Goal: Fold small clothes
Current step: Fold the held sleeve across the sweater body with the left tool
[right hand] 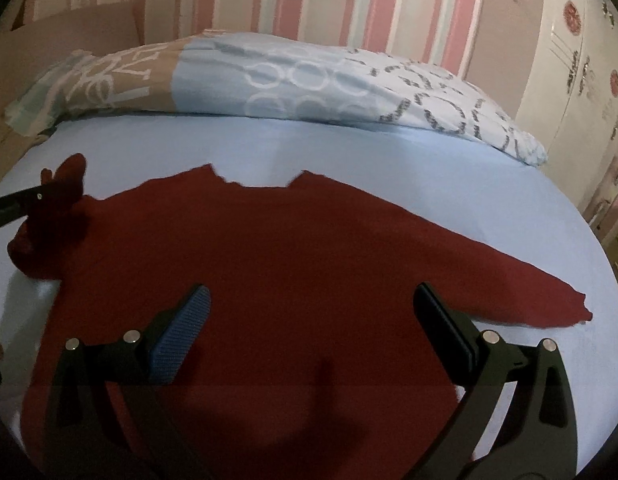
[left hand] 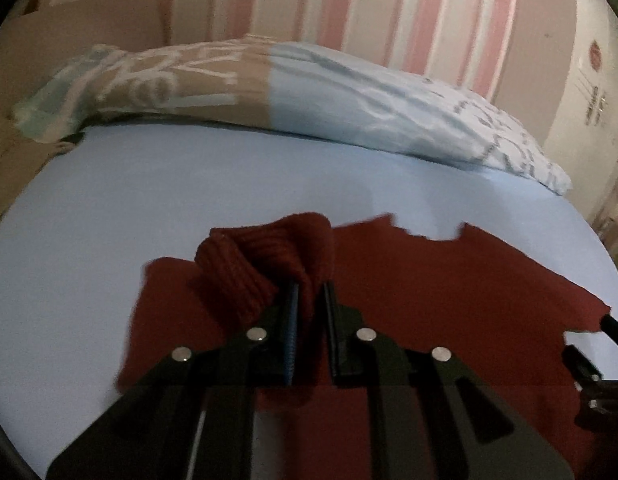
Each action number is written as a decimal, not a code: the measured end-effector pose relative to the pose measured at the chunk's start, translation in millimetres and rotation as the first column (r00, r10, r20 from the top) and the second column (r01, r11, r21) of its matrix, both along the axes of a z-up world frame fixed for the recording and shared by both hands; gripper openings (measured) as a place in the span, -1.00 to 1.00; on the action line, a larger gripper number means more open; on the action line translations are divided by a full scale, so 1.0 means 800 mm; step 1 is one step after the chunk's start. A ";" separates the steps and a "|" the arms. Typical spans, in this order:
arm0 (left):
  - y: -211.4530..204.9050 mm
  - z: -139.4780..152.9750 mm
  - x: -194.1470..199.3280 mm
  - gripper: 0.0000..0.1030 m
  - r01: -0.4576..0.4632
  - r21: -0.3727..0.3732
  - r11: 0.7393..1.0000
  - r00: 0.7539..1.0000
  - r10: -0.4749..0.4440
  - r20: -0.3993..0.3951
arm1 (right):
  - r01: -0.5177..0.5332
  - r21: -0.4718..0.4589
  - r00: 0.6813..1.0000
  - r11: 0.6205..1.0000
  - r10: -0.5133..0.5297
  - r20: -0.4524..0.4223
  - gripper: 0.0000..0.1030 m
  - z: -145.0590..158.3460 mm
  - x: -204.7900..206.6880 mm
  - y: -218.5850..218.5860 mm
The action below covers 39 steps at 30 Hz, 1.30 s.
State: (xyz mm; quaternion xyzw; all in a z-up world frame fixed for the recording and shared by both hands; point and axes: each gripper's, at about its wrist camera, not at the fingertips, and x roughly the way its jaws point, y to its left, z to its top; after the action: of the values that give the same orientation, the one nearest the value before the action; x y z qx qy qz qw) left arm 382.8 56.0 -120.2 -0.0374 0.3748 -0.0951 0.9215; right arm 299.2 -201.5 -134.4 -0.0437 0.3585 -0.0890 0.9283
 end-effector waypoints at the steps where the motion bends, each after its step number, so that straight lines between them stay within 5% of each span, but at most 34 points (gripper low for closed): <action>1: -0.015 -0.002 0.002 -0.76 0.014 -0.002 1.000 1.000 -0.014 -0.008 | 0.005 0.001 1.000 1.000 -0.005 0.000 0.94 0.000 0.001 -0.007; 12: -0.235 -0.026 0.036 -0.76 0.208 -0.035 0.977 0.974 -0.211 -0.085 | 0.126 -0.008 0.992 0.992 -0.127 -0.009 0.94 -0.013 -0.001 -0.104; 16: -0.271 -0.057 0.055 -0.76 0.226 -0.031 0.974 0.963 -0.228 -0.141 | 0.169 -0.005 0.985 0.986 -0.169 -0.027 0.94 -0.023 -0.006 -0.132; 20: -0.277 -0.082 0.051 -0.57 0.241 -0.026 0.970 0.952 -0.242 -0.186 | 0.196 0.014 0.980 0.981 -0.195 -0.045 0.94 -0.033 -0.009 -0.151; 22: -0.272 -0.080 0.047 -0.26 0.245 -0.036 0.969 0.951 -0.248 -0.186 | 0.199 0.031 0.979 0.980 -0.197 -0.060 0.94 -0.038 -0.010 -0.156; 24: -0.256 -0.069 0.031 0.48 0.224 -0.019 0.974 0.962 -0.224 -0.158 | 0.191 0.039 0.980 0.981 -0.189 -0.068 0.94 -0.040 -0.010 -0.157; 25: -0.247 -0.062 0.023 0.58 0.207 0.003 0.978 0.970 -0.204 -0.134 | 0.182 0.041 0.981 0.982 -0.179 -0.072 0.94 -0.040 -0.010 -0.156; 28: -0.211 -0.050 0.001 0.60 0.171 0.063 0.983 0.983 -0.167 -0.077 | 0.144 0.037 0.987 0.989 -0.141 -0.075 0.94 -0.040 -0.006 -0.144; 39: -0.088 -0.060 -0.006 0.60 0.011 0.107 0.994 0.996 -0.001 -0.088 | -0.067 0.098 0.995 0.993 0.074 -0.069 0.94 -0.035 0.046 -0.057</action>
State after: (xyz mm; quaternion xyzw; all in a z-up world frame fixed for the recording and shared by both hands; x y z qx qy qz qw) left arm 378.4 -14.1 -168.0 0.0090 0.4198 -0.0758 0.9044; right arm 335.9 -247.0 -162.1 -0.0149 0.3942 -0.0372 0.9181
